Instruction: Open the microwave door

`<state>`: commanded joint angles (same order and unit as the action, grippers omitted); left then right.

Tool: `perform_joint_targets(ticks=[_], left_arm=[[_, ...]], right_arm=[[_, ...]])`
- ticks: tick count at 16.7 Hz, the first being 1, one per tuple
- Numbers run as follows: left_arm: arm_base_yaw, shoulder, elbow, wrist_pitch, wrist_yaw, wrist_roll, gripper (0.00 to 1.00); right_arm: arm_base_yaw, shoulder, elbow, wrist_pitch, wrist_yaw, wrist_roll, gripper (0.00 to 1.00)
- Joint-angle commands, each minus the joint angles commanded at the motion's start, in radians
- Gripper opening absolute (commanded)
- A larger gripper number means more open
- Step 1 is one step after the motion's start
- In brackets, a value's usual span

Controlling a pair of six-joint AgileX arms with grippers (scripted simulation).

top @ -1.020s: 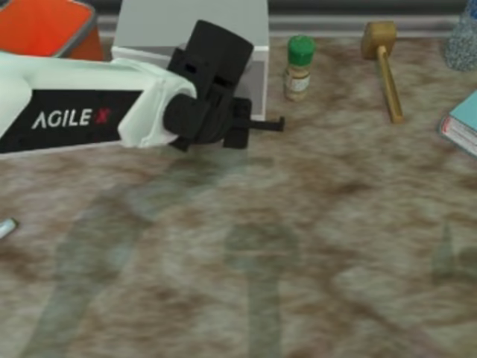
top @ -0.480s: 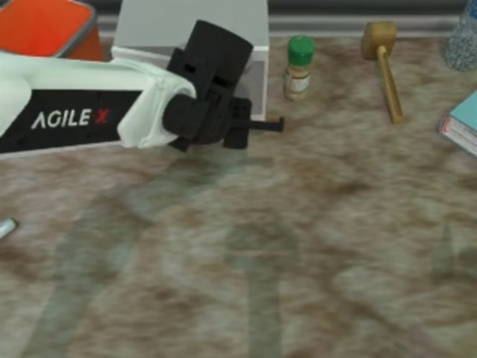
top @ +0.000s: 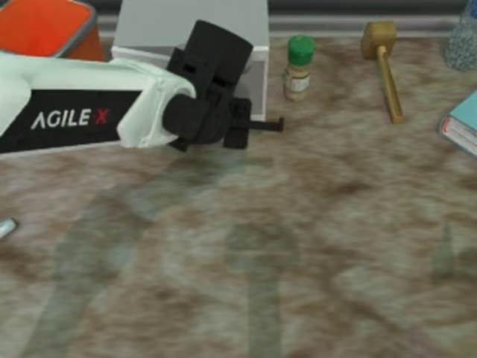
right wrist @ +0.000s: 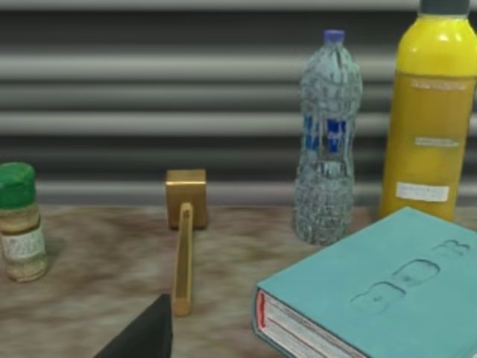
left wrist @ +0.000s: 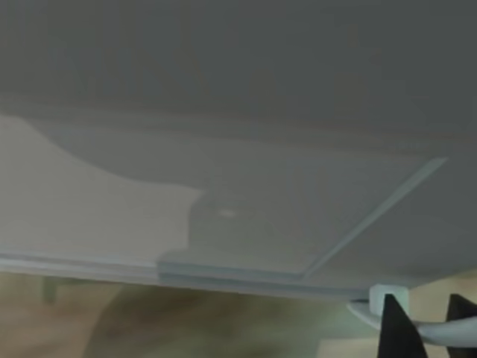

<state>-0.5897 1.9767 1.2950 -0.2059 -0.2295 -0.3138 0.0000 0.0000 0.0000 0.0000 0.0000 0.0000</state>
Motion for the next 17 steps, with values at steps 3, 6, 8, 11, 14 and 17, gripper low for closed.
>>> perform_joint_targets(ticks=[3,6,8,11,14,17], left_arm=[[0.0,0.0,0.0,0.0,0.0,0.0,0.0],[0.0,0.0,0.0,0.0,0.0,0.0,0.0],[-0.008,0.002,0.004,0.0,0.007,-0.005,0.0],[-0.001,-0.011,-0.017,0.009,0.018,0.016,0.0],[0.01,-0.03,-0.042,0.024,0.034,0.043,0.0],[0.011,-0.03,-0.046,0.025,0.036,0.045,0.0]], right_arm=[[0.0,0.0,0.0,0.0,0.0,0.0,1.0],[0.0,0.0,0.0,0.0,0.0,0.0,1.0],[0.0,0.0,0.0,0.0,0.0,0.0,1.0],[0.0,0.0,0.0,0.0,0.0,0.0,1.0],[0.0,0.0,0.0,0.0,0.0,0.0,1.0],[0.0,0.0,0.0,0.0,0.0,0.0,1.0]])
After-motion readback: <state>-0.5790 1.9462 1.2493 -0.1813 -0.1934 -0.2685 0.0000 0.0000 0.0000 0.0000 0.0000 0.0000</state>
